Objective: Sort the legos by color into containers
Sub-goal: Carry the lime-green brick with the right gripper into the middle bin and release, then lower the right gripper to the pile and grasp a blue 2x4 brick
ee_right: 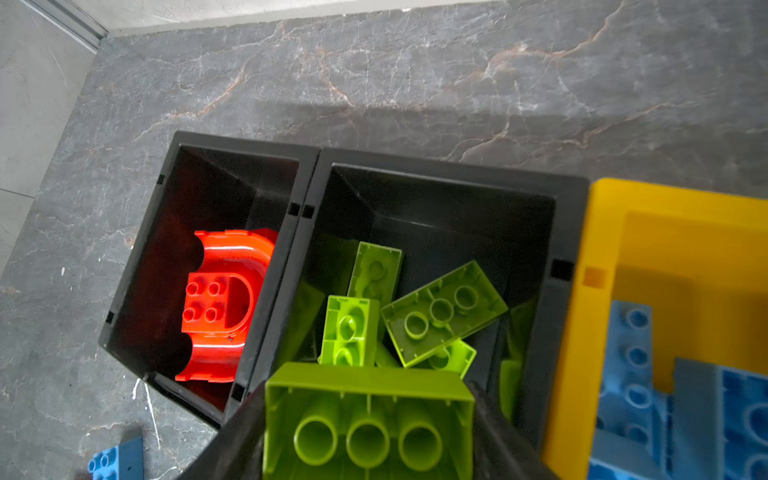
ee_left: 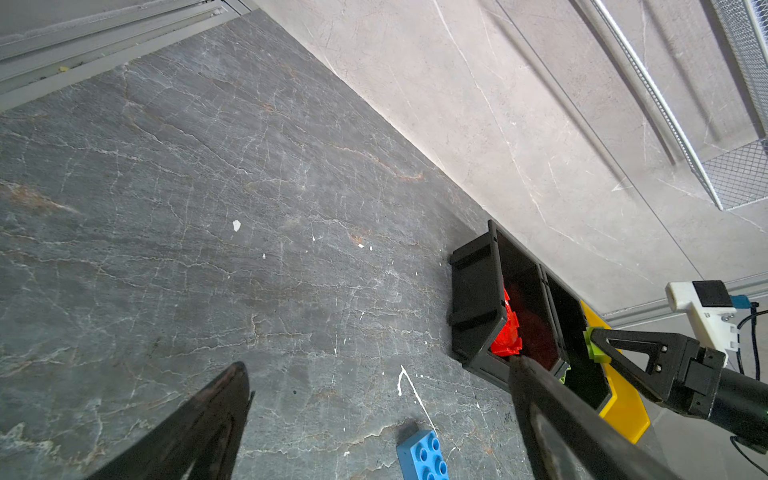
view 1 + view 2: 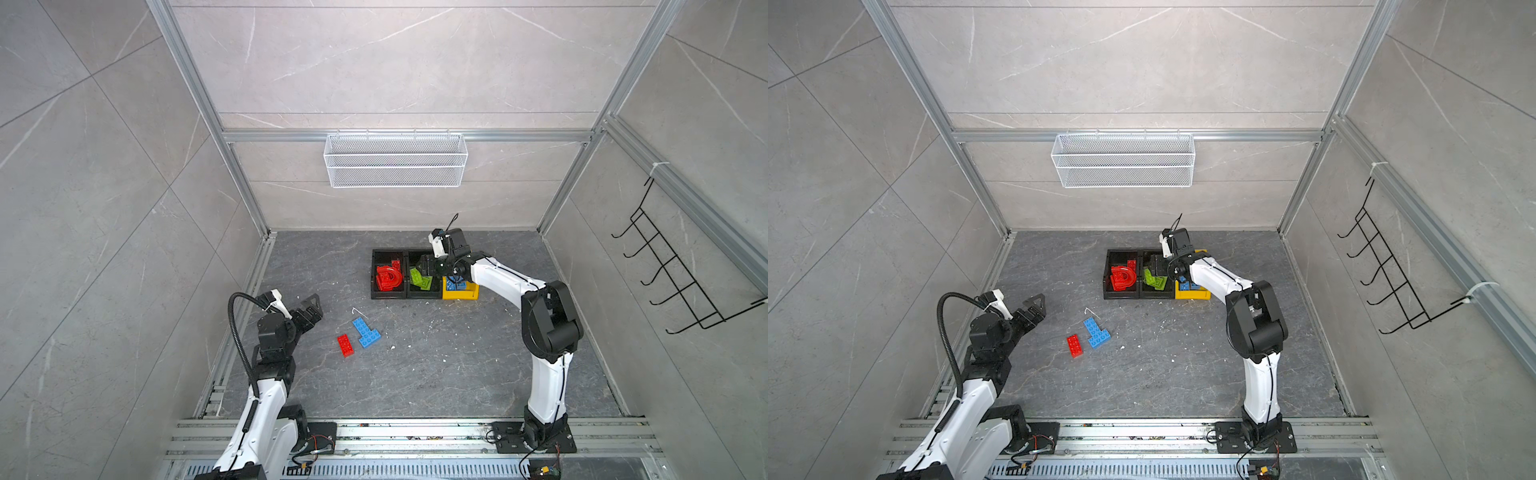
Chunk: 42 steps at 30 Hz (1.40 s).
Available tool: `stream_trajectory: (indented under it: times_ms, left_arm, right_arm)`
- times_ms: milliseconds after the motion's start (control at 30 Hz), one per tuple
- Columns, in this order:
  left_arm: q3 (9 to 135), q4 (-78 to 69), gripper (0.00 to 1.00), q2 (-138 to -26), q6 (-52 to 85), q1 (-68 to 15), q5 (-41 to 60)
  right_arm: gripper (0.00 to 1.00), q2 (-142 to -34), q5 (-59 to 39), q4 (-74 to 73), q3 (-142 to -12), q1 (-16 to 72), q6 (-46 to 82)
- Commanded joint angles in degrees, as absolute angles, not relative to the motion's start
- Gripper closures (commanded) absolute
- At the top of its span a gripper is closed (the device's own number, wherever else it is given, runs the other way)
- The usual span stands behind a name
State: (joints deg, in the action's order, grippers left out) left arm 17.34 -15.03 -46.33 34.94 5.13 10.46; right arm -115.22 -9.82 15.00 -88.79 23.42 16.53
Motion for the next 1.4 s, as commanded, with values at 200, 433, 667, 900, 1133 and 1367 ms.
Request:
stream_trajectory:
  times_ms: [200, 433, 667, 900, 1133, 1367]
  left_arm:
    - [18.06, -17.29, 0.0, -45.35, 34.79, 5.01, 12.08]
    - [18.06, -17.19, 0.0, -45.7, 34.72, 4.95, 11.89]
    - [18.0, -16.86, 0.0, -45.09, 34.51, 5.01, 11.57]
    - [17.92, -16.86, 0.0, -45.15, 34.44, 5.03, 11.19]
    - [17.88, -16.67, 0.0, -44.82, 34.38, 4.95, 11.14]
    - [17.88, -16.66, 0.0, -44.91, 34.38, 4.99, 11.06]
  right_arm:
    - [0.23, -111.09, -7.03, 17.14, -90.95, 23.45, 16.08]
    - [0.25, -104.76, -7.89, 16.56, -85.98, 26.24, 13.83]
    - [0.33, -102.71, -5.0, 18.06, -82.88, 38.73, 11.68]
    - [0.35, -108.97, -2.56, 18.68, -86.35, 49.02, 11.89]
    - [0.37, -117.38, -0.45, 22.87, -93.5, 53.14, 10.03]
    - [0.39, -125.02, 0.53, 28.1, -100.83, 54.96, 7.98]
